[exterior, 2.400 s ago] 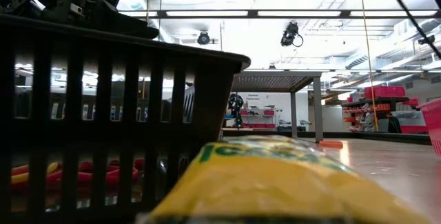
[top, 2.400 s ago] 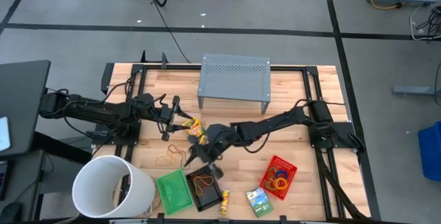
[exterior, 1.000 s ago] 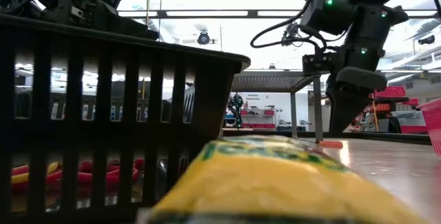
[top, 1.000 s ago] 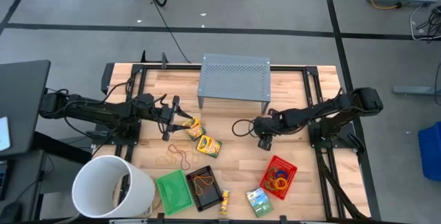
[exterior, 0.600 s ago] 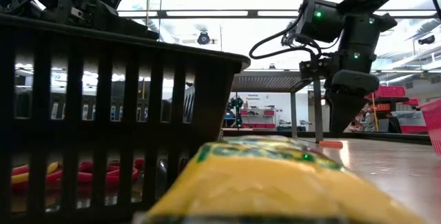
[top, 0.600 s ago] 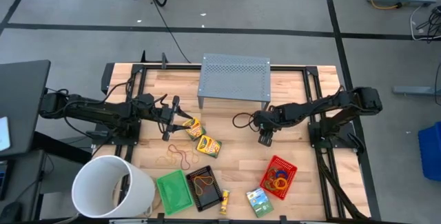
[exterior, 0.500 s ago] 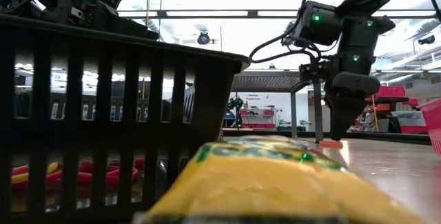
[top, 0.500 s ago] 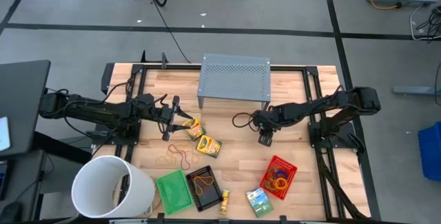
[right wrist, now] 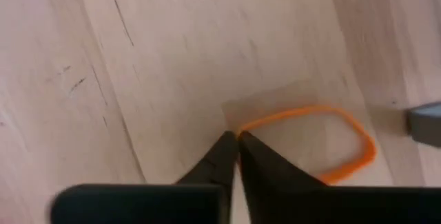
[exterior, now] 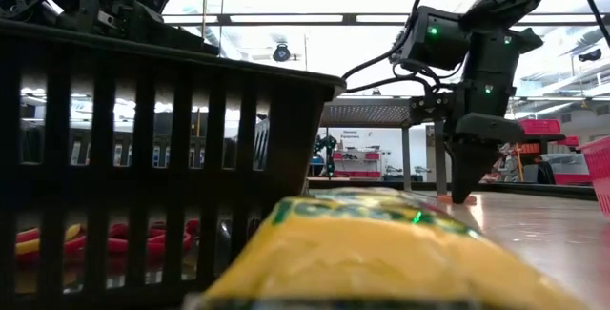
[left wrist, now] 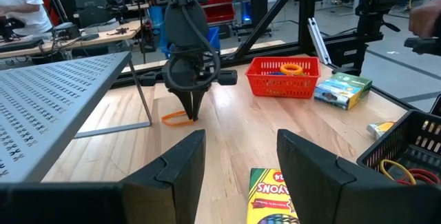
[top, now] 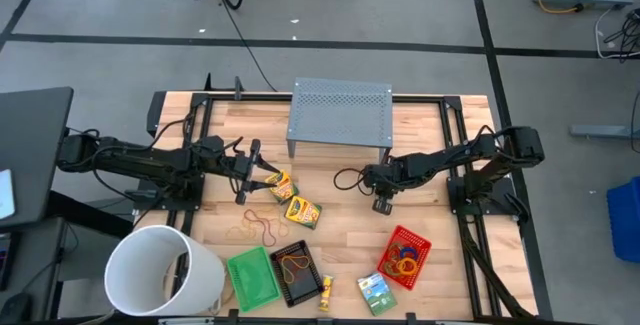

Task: Pick & Place Office Desk Supplies
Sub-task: Put the orange rubber band into the black bin

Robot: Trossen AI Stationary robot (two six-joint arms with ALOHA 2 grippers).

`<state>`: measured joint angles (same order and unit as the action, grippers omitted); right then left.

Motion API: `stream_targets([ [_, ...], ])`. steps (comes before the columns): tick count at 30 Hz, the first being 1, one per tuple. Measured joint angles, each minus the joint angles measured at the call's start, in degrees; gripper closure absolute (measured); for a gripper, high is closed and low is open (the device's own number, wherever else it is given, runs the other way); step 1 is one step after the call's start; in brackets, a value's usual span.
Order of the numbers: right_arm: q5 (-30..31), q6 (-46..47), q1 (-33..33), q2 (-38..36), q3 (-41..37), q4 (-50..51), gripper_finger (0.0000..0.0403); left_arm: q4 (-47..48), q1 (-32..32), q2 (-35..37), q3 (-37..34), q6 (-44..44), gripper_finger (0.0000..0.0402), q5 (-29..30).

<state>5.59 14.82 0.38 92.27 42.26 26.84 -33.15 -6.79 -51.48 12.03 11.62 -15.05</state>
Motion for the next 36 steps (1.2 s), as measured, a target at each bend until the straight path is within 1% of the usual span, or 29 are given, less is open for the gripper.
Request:
stream_targets([
  [3, 1.2, -0.3, 2.0, 0.1, -0.2, -1.7, 0.0396, 0.0, 0.0, 0.0, 0.0, 0.0, 0.0216, 0.0],
  [6, 0.9, -0.3, 4.0, -0.1, 0.2, -4.9, 0.0399, 0.0, 0.0, 0.0, 0.0, 0.0, 0.0216, 0.0],
  [7, 0.1, -0.2, 4.7, 0.1, 1.0, -6.0, 0.04, 0.0, 0.0, 0.0, 0.0, 0.0, 0.0216, 0.0],
  [8, -2.2, -0.1, 5.5, 0.3, 1.7, -7.3, 0.0401, 0.0, 0.0, 0.0, 0.0, 0.0, 0.0216, 0.0],
  [11, -5.1, -0.8, 7.9, 0.1, 4.5, -10.7, 0.0401, 0.0, 0.0, 0.0, 0.0, 0.0, 0.0216, 0.0],
  [14, -5.6, -2.3, 9.7, 0.1, 7.7, -15.3, 0.0401, 0.0, 0.0, 0.0, 0.0, 0.0, 0.0216, 0.0],
  [20, -8.8, -4.7, 13.2, 0.5, 15.9, -18.8, 0.0402, 0.0, 0.0, 0.0, 0.0, 0.0, 0.0216, 0.0],
  [25, -13.2, -5.3, 14.7, 1.9, 18.5, -26.7, 0.0402, -0.1, 0.0, 0.0, 0.0, 0.0, 0.0216, 0.0],
  [29, -18.7, -4.1, 15.0, 6.0, 18.7, -34.9, 0.0403, -0.4, 0.0, 0.0, 0.0, 0.0, 0.0216, 0.0],
  [31, -22.4, -2.7, 15.0, 9.3, 18.9, -39.8, 0.0403, -0.6, 0.0, 0.0, 0.0, -0.1, 0.0216, 0.0],
  [33, -25.5, -1.5, 15.2, 12.4, 19.6, -41.5, 0.0403, -0.8, 0.0, 0.0, 0.0, -0.2, 0.0216, 0.0],
  [36, -29.4, -0.3, 15.6, 17.0, 23.2, -42.8, 0.0403, -0.9, 0.0, 0.0, 0.0, -0.5, 0.0216, 0.0],
])
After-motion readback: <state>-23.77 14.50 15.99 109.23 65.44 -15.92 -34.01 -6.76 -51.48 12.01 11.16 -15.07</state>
